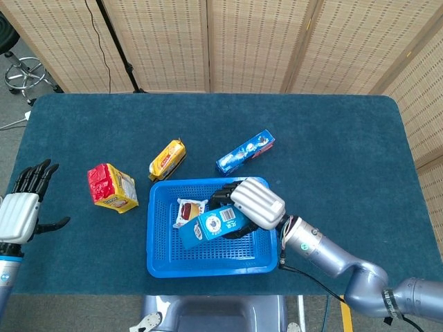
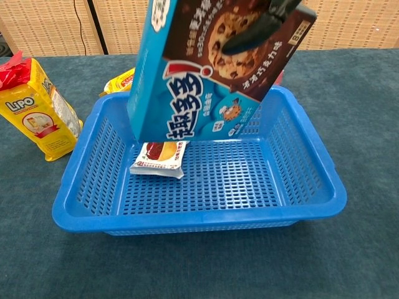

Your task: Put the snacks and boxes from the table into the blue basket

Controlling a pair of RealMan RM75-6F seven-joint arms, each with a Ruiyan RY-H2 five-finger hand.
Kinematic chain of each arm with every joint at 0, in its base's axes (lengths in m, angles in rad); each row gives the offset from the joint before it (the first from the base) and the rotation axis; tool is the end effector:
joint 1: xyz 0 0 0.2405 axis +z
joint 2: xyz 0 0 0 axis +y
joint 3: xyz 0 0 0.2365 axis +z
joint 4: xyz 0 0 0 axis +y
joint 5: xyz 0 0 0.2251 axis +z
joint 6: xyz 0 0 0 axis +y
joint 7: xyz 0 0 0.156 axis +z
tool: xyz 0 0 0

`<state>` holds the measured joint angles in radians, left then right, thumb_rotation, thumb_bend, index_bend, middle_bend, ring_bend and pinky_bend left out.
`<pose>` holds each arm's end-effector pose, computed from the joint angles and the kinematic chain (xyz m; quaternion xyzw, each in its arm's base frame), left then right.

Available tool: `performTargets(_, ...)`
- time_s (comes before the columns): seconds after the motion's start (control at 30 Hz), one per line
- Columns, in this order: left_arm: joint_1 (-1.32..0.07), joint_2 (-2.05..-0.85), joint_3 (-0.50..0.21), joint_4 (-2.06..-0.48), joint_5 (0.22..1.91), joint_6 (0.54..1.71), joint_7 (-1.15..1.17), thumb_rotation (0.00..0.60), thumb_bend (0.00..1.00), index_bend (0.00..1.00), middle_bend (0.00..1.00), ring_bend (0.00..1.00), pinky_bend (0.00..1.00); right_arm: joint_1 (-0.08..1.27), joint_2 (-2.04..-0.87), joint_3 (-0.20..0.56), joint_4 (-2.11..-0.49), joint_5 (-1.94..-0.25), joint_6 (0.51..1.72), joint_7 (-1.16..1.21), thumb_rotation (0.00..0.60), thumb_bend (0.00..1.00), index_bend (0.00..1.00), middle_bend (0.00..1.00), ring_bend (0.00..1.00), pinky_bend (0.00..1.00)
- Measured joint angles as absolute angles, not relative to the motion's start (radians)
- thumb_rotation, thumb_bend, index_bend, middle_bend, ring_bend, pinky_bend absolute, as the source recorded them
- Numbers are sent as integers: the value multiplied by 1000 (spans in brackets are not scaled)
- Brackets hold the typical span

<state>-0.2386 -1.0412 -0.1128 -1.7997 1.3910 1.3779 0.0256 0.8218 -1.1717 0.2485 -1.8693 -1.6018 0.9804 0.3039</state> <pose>-0.2459 0.2433 0.1406 -0.5946 -0.4056 -0.4298 0.5452 -0.0107 -0.3032 0.0594 0.7461 -0.3465 0.5502 0.1434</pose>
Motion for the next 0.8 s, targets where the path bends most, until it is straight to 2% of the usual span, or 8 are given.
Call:
performTargets(0.17,-241,-1039,-116,-1797,1387,1370,18,600,97,0,0,0,0,826,-1258,181,-1763,-1711,1037,271,600,224,502,631,506,598)
performTargets(0.23,-242,-1040,-116,-1798,1385,1367,18,600,97,0,0,0,0,826,-1283,160,-1740,-1725,1044,248,600,223,412,564,457,571)
performTargets(0.27,-243,-1040,-116,-1799,1385,1367,20,600,97,0,0,0,0,827,-1290,153,-1734,-1729,1043,241,600,209,349,514,420,547)
performTargets(0.33,-242,-1040,-116,-1799,1385,1367,20,600,97,0,0,0,0,831,-1295,137,-1720,-1738,1031,228,600,81,116,277,229,396)
performTargets(0.4,-241,-1041,-116,-1799,1383,1367,20,600,97,0,0,0,0,835,-1287,128,-1719,-1734,1008,220,600,1,15,84,65,234)
performTargets(0.43,-242,-1041,-116,-1798,1383,1366,20,600,97,0,0,0,0,838,-1277,124,-1728,-1726,990,213,600,0,0,25,15,156)
performTargets(0.53,-245,-1041,-116,-1795,1383,1359,19,600,97,0,0,0,0,843,-1237,121,-1776,-1692,955,194,600,0,0,0,0,40)
performTargets(0.8,-275,-1040,-116,-1758,1409,1311,-32,600,93,0,0,0,0,807,-1096,131,-1898,-1627,977,128,600,0,0,0,0,8)
